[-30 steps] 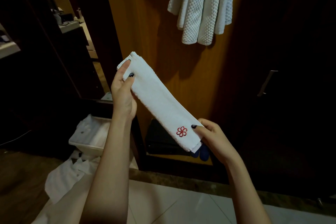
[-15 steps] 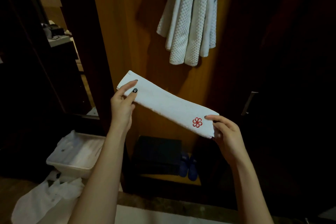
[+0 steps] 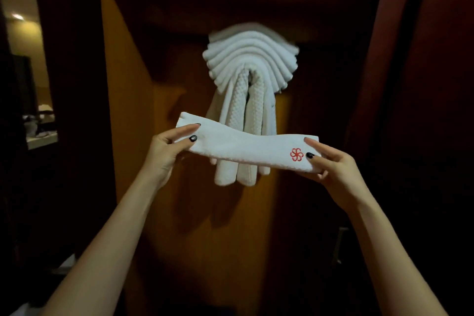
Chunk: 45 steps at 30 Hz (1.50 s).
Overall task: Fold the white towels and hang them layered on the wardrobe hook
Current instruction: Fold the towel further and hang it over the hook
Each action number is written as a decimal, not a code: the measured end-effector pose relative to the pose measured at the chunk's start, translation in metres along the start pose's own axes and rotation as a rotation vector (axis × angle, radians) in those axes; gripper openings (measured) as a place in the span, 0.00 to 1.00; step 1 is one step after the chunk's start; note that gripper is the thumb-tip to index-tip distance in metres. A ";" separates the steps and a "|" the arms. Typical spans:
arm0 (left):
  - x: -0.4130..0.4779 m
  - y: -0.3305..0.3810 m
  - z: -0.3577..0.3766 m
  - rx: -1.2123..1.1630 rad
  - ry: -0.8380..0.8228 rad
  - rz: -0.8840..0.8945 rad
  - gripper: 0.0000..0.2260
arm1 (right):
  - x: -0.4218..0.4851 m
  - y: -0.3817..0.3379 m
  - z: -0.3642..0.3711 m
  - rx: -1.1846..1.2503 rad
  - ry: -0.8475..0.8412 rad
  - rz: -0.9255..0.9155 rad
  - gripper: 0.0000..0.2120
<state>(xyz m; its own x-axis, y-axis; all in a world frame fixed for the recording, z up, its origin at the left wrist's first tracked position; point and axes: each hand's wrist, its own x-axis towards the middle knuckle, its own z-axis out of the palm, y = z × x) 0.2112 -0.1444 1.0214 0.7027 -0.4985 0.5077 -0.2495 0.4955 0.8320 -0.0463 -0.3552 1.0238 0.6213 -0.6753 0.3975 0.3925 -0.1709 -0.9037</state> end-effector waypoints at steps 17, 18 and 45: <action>0.275 0.085 0.043 -0.032 -0.223 0.181 0.14 | 0.258 -0.134 0.022 0.072 -0.161 -0.211 0.20; 0.286 0.088 0.047 -0.050 -0.233 0.183 0.14 | 0.269 -0.141 0.024 0.090 -0.162 -0.224 0.19; 0.332 0.071 0.084 0.947 0.061 0.766 0.13 | 0.338 -0.125 0.068 -1.103 0.074 -0.795 0.17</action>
<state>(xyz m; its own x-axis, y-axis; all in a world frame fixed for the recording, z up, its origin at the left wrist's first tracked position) 0.3710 -0.3341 1.2681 0.1847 -0.2580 0.9483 -0.9822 -0.0809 0.1693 0.1611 -0.5132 1.2818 0.4325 -0.1573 0.8878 -0.1386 -0.9846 -0.1070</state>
